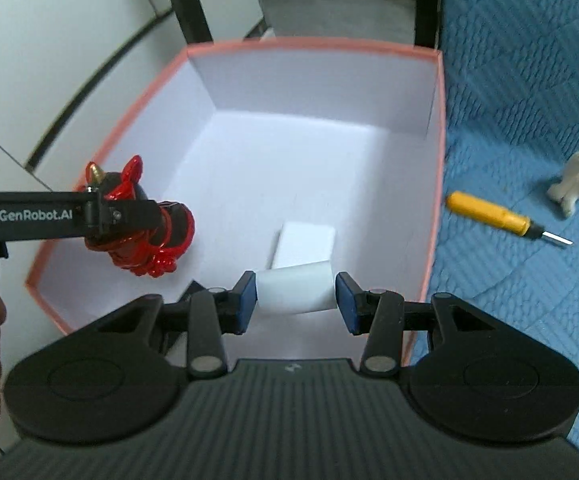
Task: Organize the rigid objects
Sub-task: 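Carry the lion and charger with both grippers over the pink box and lower them, then open the left gripper releasing the lion while the right gripper releases the charger into the box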
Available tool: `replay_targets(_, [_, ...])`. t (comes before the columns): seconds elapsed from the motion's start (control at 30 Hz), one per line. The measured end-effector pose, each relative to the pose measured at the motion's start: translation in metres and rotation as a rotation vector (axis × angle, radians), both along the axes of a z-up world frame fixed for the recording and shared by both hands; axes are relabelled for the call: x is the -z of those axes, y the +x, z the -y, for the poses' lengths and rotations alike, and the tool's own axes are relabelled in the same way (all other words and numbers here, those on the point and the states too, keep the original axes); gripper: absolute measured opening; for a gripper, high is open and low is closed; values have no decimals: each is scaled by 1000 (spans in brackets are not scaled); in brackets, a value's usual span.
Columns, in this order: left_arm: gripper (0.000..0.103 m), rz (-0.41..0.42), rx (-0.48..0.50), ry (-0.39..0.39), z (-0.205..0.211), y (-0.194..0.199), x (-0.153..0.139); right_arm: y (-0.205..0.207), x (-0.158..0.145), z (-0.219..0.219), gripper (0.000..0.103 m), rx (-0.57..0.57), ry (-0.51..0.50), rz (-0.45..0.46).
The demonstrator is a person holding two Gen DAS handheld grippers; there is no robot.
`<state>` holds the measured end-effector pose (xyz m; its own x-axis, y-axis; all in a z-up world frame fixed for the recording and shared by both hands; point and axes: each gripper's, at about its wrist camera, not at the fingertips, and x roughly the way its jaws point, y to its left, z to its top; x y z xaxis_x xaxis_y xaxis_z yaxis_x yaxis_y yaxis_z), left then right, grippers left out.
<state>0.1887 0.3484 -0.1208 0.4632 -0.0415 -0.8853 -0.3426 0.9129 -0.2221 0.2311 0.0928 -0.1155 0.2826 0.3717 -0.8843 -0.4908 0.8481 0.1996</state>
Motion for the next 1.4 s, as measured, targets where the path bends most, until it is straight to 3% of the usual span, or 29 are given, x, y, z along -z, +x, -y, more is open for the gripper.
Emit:
replay_targets(0.27, [65,-48,-19,-45,-12,3,32,5,11,-11,47,-4,-48,25])
replay_targets(0.43, [69,-39,-8,-34,-16,4,30,15,7,-10,47,11,-37,20])
replay_targets(0.93, [69,81,-15,5,0,-14,-32,4,-46,0,47,2,51,100])
replay_targets(1.4, [69,209,13,38,64,-49,-105,-27,-100,54,47,40,126,193])
